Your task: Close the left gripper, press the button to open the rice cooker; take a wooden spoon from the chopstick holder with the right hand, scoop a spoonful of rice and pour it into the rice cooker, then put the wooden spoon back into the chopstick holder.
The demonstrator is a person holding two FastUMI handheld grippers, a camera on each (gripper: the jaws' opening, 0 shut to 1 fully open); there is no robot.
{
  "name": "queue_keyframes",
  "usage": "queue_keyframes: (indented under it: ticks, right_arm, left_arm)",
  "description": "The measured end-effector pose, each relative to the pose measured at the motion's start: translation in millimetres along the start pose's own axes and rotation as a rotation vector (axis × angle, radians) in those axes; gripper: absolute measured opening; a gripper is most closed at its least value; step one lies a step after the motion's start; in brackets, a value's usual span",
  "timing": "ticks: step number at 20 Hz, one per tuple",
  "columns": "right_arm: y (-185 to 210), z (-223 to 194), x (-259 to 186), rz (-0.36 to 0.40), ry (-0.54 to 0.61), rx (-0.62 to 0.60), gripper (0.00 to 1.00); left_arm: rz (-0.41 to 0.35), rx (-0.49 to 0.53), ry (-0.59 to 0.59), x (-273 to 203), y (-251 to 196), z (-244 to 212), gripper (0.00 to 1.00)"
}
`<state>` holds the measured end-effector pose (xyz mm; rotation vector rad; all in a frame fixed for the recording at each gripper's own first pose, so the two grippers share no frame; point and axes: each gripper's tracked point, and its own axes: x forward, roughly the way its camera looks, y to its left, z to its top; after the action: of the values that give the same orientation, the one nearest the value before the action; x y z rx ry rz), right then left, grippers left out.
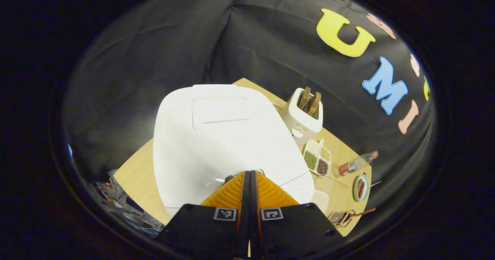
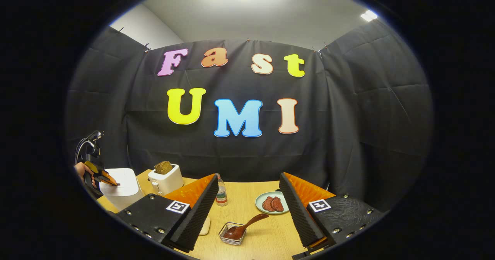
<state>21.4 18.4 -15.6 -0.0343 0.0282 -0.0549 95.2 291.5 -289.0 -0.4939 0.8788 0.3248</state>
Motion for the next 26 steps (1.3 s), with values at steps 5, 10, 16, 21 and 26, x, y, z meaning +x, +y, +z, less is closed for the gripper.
queue_keyframes:
  ticks: [5, 10, 16, 21, 26]
  right_arm:
    - [12.0, 3.1, -5.0, 0.026, -0.008, -0.012, 0.96]
    - [21.1, 7.5, -9.9, 0.043, -0.024, -0.023, 0.96]
    - [32.4, 8.1, -13.9, 0.065, -0.026, -0.023, 0.96]
    - [43.5, 4.7, -14.9, 0.075, -0.015, -0.021, 0.96]
    - [70.2, 1.4, -13.5, 0.104, 0.002, -0.029, 0.96]
  left_arm:
    - [-0.026, -0.074, 0.002, -1.1, -0.3, 10.8, 0.11]
    - [-0.035, -0.004, -0.125, -25.1, -7.7, 53.8, 0.09]
    - [0.053, 0.091, -0.306, -63.4, 3.1, 119.4, 0.09]
    - [0.063, 0.168, -0.521, -120.2, -7.1, 174.3, 0.32]
    - [-0.043, 0.187, -0.678, -182.3, -32.4, 175.6, 0.93]
